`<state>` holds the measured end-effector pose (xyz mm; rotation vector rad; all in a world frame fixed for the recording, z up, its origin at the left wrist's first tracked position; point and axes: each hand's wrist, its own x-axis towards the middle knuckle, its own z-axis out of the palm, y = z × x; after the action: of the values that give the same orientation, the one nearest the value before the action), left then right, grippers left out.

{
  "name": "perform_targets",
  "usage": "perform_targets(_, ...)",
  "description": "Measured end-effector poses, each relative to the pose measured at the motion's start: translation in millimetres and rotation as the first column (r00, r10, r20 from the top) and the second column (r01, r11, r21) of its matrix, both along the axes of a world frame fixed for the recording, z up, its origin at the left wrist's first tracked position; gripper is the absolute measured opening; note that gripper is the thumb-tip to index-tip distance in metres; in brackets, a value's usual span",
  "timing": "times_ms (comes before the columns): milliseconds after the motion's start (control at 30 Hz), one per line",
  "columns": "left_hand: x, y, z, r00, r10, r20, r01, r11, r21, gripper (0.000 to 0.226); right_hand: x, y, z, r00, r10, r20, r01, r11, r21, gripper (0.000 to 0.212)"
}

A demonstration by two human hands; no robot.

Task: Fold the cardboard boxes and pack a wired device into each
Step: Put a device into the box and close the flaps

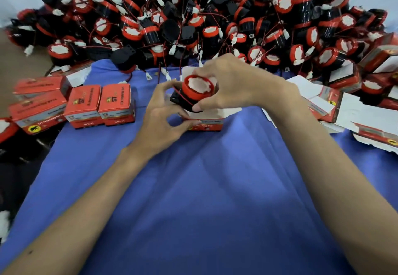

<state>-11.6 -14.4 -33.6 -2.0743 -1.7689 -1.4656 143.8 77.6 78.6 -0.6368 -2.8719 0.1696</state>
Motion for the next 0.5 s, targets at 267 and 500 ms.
perform_targets(267,-2,-1,2,0.998,-0.013,0.064,0.017,0.998,-0.061,0.019,-2,4,-12,0.983,-0.103,0.152,0.096,0.994,0.050,0.051)
perform_targets(500,-2,1,-2,0.999,0.019,-0.028,-0.019,0.999,-0.025,0.026,-8,-5,-17,0.951,-0.207,0.228,0.163,0.967,0.198,0.037)
